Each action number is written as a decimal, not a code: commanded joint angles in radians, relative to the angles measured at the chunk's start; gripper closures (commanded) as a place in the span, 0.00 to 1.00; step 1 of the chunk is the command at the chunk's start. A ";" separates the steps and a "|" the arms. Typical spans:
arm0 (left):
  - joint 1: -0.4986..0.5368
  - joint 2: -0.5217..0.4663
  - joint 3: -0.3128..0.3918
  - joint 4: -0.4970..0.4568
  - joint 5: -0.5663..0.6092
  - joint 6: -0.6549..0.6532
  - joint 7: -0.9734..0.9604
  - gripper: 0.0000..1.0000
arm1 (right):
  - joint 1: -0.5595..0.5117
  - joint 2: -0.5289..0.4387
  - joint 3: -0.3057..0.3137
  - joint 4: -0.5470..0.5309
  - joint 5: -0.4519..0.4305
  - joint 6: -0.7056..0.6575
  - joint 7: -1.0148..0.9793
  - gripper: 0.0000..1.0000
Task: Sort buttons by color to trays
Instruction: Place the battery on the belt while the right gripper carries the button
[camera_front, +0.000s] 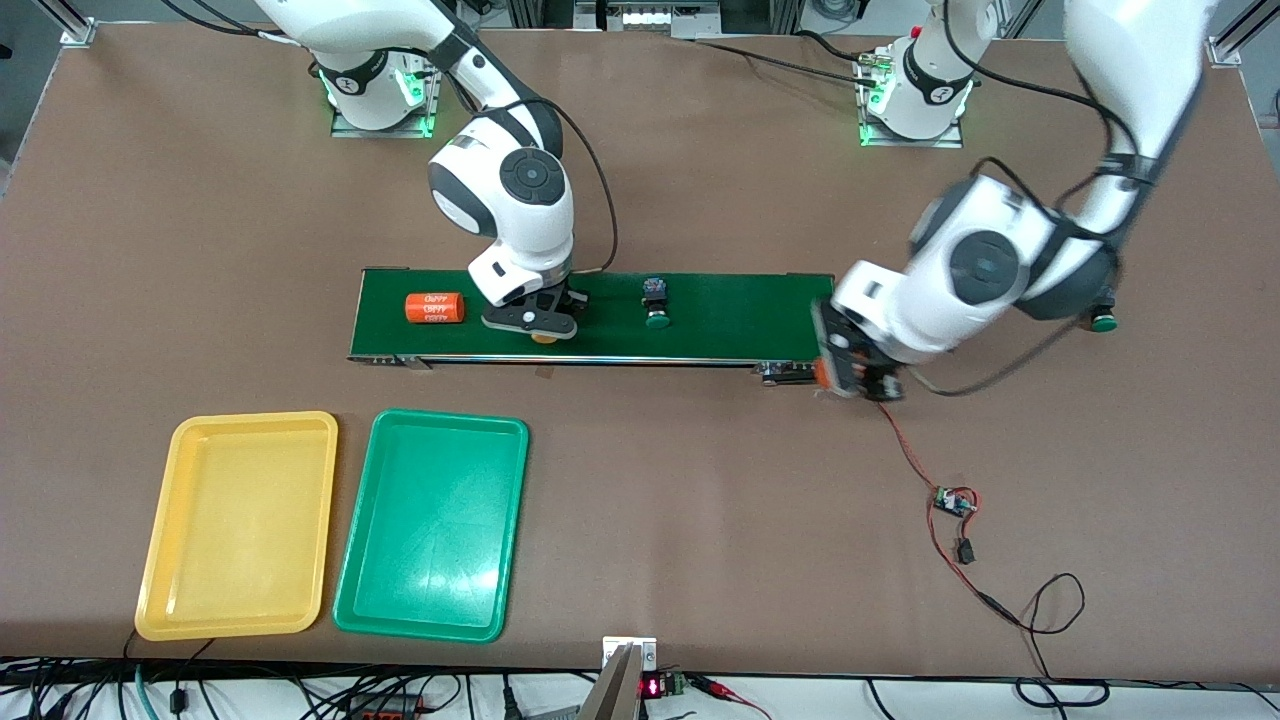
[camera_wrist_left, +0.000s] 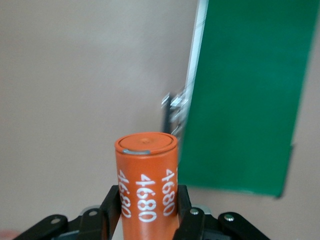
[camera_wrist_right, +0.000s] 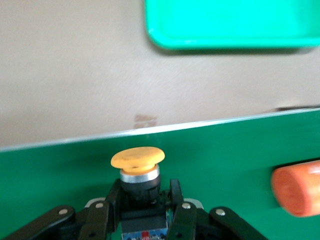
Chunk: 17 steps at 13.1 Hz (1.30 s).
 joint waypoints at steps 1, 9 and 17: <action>0.006 0.006 -0.053 -0.065 -0.023 -0.007 0.050 0.72 | -0.022 -0.071 -0.082 0.086 0.111 -0.132 -0.211 0.88; -0.028 0.016 -0.058 -0.160 -0.014 0.030 0.037 0.00 | -0.347 -0.170 -0.175 0.097 0.157 -0.206 -0.742 0.88; -0.030 -0.253 0.078 -0.125 -0.020 -0.134 -0.327 0.00 | -0.447 0.026 -0.317 0.097 0.071 0.157 -0.959 0.88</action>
